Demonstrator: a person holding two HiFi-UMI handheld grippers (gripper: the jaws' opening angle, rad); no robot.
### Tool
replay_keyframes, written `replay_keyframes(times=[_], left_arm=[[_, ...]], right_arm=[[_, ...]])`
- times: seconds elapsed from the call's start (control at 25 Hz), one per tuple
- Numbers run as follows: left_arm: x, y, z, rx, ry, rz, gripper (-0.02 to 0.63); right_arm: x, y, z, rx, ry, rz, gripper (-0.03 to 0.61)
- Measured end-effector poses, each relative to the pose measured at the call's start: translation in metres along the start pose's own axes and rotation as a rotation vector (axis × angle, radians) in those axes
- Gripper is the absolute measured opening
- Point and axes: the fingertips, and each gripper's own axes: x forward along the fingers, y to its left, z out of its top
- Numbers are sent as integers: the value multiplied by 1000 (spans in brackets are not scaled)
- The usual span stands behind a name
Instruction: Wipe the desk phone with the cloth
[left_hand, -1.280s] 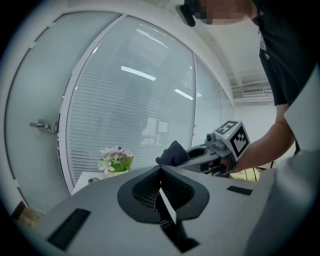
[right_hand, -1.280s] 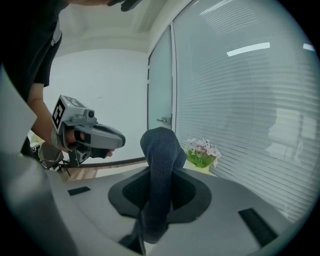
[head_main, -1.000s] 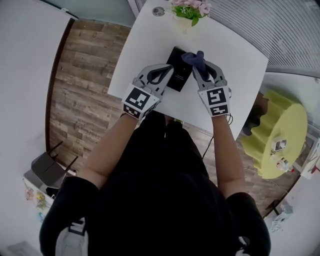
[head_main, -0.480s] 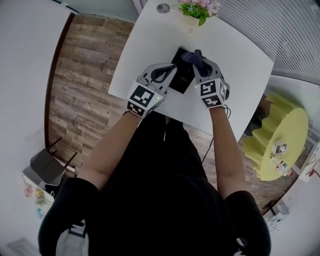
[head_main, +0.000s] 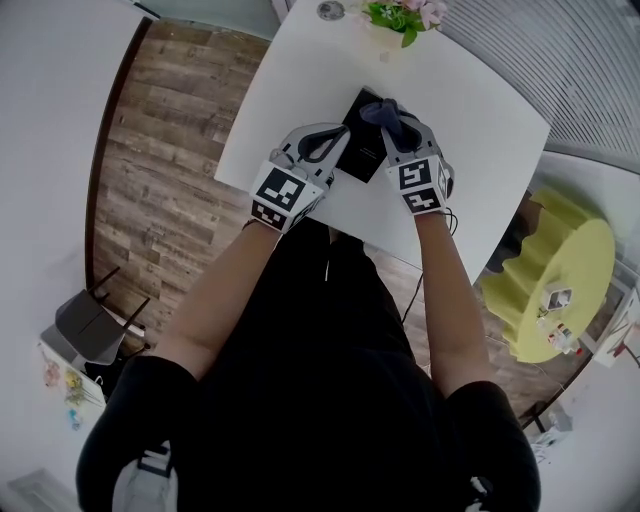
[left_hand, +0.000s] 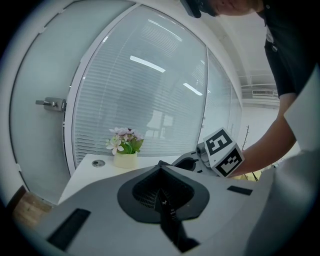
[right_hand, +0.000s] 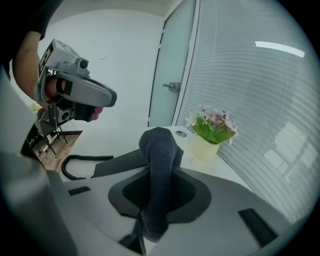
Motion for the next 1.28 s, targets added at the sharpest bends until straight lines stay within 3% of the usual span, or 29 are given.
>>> replay_keyframes(times=[0.68,1.28], left_arm=[[3,-10,-17,-8,32,13,9],[1,-9,-32,-14,59,33,9]], right_arm=[[-2,39,-19,65,29,103,87],[-6,60,-28,37,51,131,87]])
